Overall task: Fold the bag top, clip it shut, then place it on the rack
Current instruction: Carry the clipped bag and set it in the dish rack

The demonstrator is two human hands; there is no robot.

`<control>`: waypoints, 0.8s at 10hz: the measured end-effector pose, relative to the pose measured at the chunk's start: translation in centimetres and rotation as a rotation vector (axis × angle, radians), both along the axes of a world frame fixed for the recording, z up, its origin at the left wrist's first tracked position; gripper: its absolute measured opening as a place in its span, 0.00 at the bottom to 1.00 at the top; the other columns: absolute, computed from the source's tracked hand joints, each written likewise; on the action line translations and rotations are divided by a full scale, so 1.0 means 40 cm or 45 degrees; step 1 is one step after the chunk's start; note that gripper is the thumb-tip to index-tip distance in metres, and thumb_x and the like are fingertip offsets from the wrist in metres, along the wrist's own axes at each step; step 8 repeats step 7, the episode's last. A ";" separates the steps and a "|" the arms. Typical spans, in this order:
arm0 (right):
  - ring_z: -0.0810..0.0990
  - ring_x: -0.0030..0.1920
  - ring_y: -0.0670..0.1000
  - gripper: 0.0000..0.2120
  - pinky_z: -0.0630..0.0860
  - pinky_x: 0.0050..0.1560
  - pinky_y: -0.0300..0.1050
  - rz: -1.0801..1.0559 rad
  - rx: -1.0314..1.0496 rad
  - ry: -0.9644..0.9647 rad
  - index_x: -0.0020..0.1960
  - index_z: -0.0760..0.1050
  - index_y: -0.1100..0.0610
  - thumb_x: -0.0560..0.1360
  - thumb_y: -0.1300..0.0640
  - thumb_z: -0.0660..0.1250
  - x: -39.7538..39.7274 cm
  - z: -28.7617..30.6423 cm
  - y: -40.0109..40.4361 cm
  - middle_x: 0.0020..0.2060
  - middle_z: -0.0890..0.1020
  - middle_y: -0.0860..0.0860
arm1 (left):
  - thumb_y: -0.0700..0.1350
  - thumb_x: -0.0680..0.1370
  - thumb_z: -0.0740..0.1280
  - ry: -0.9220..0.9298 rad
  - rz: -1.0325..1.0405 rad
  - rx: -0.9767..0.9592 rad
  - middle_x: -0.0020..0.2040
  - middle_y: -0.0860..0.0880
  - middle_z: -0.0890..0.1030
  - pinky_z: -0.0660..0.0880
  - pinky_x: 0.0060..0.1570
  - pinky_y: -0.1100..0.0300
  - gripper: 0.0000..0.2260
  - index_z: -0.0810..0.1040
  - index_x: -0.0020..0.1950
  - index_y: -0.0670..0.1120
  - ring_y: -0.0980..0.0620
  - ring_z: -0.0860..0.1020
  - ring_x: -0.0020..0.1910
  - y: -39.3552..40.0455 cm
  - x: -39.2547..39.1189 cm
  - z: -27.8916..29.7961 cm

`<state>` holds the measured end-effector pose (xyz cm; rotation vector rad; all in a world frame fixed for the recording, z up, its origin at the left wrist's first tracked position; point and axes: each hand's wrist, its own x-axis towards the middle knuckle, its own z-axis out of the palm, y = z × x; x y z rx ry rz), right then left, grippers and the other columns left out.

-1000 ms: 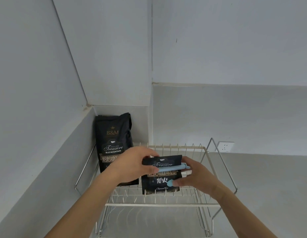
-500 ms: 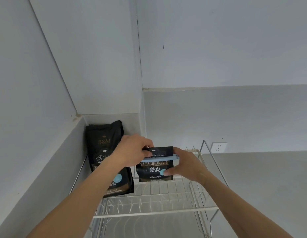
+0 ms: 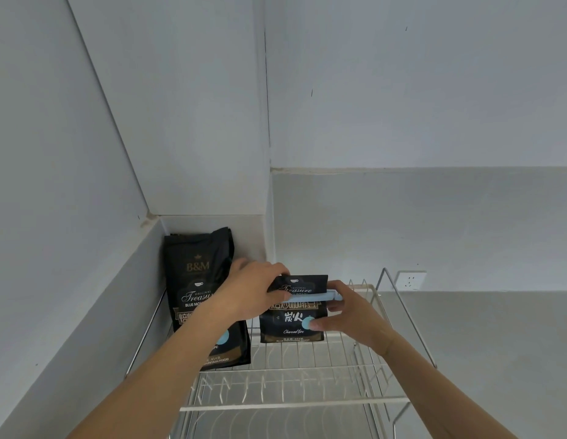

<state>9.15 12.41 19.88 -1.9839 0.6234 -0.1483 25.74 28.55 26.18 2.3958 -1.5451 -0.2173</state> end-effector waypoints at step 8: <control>0.76 0.58 0.46 0.26 0.73 0.55 0.44 -0.122 -0.378 -0.065 0.60 0.70 0.37 0.65 0.42 0.76 -0.103 0.186 -0.006 0.56 0.78 0.40 | 0.62 0.72 0.69 0.027 -0.125 -0.220 0.61 0.60 0.76 0.64 0.68 0.52 0.24 0.68 0.66 0.63 0.56 0.71 0.62 0.006 -0.030 0.103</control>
